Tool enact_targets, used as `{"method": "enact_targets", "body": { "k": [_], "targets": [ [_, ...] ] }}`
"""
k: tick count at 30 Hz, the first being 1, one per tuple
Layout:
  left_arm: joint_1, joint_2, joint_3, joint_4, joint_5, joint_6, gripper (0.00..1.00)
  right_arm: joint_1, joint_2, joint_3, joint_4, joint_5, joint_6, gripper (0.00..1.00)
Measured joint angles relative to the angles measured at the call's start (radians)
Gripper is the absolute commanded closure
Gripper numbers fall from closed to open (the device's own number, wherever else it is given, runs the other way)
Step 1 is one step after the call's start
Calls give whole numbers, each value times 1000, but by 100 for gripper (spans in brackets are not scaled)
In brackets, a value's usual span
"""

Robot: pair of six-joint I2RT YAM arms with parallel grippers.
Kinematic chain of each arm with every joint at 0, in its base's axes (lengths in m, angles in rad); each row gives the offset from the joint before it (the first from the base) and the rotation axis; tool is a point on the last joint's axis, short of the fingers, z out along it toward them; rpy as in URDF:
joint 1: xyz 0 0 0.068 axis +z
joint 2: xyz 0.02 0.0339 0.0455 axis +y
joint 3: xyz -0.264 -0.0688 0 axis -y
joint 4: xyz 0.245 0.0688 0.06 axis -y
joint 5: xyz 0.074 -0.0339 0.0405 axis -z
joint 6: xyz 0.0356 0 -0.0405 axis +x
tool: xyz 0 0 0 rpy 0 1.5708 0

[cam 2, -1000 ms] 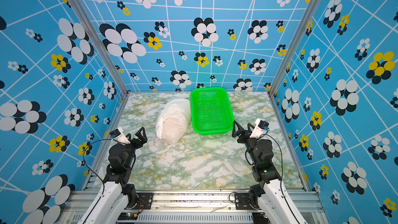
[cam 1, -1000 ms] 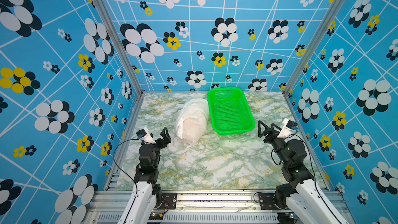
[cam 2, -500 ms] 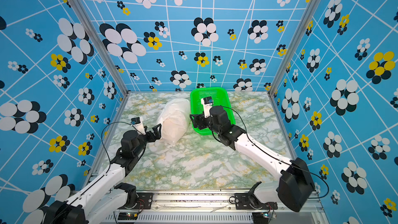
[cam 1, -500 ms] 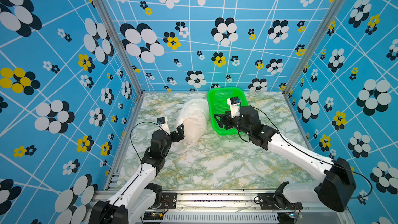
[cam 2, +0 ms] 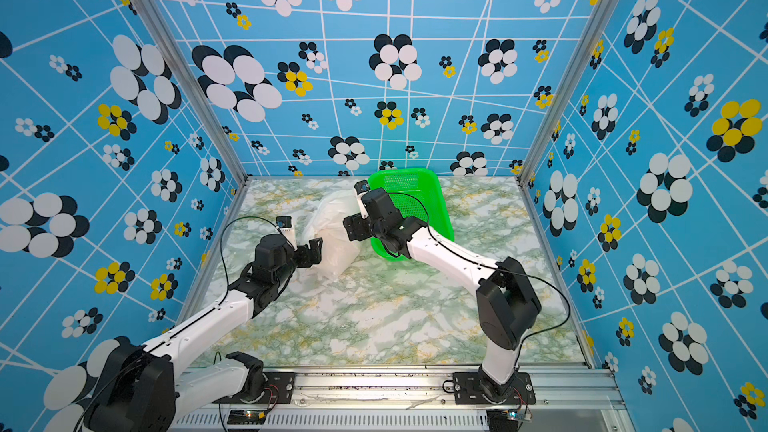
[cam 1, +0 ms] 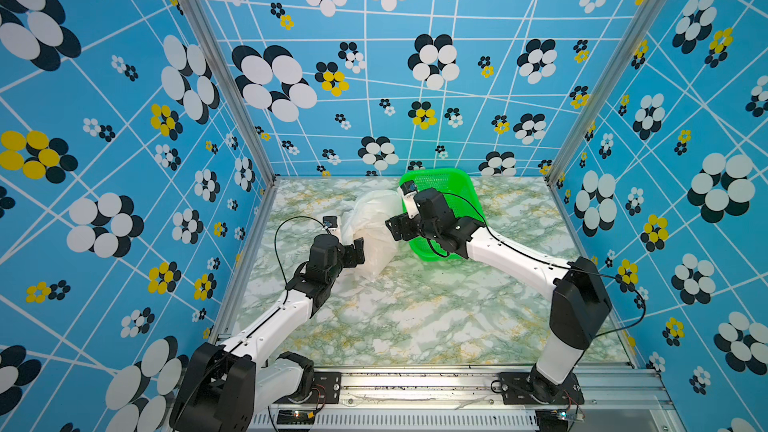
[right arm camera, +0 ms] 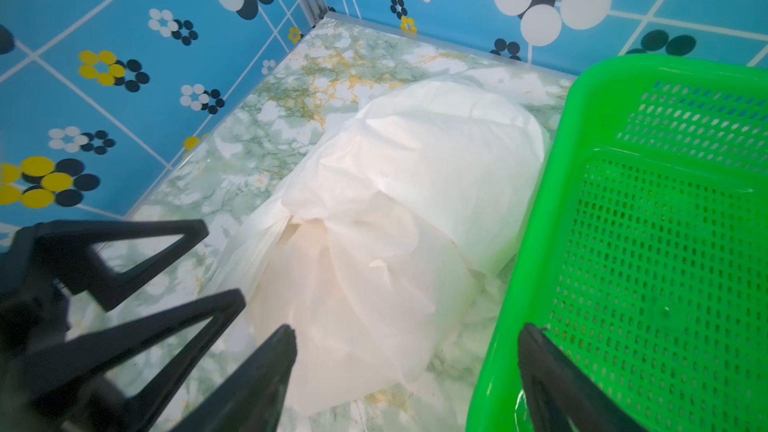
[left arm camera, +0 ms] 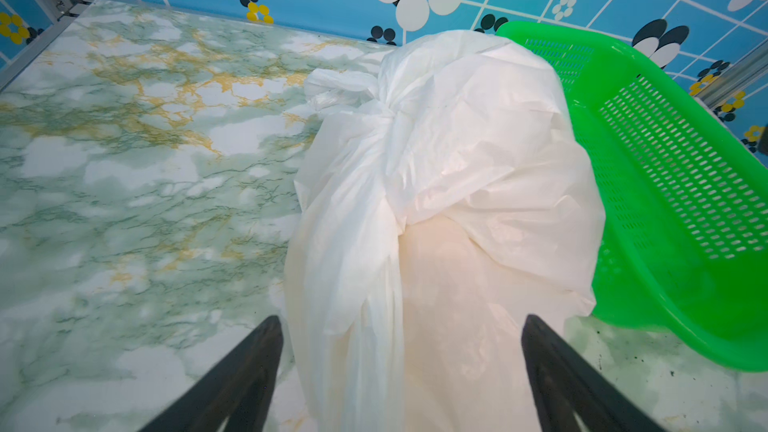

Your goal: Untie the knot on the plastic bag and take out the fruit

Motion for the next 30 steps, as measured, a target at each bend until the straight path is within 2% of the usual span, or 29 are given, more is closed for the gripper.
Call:
{"method": "enact_targets", "body": {
  "k": [5, 10, 14, 15, 17, 20, 23, 26, 30],
  "targets": [
    [1, 19, 4, 0, -33, -14, 7, 0, 195, 243, -80, 29, -18, 8],
    [24, 64, 13, 0, -50, -19, 9, 5, 323, 409, -160, 28, -33, 1],
    [64, 92, 13, 0, -41, -37, 11, 25, 397, 507, -206, 29, -48, 7],
    [75, 95, 13, 0, -36, -41, 11, 31, 412, 528, -217, 31, -49, 10],
    [97, 97, 13, 2, -21, -53, 11, 42, 445, 571, -239, 36, -56, 25],
    [117, 96, 13, 10, -5, -64, 11, 51, 464, 593, -257, 45, -53, 57],
    [133, 82, -2, 16, 9, -73, 12, 50, 464, 591, -270, 55, -47, 84],
    [146, 40, -32, 26, 19, -87, 11, 48, 443, 534, -248, 59, -36, 97],
    [153, -50, -87, 34, 23, -96, 10, 53, 353, 365, -193, 59, -21, 100]
  ]
}}
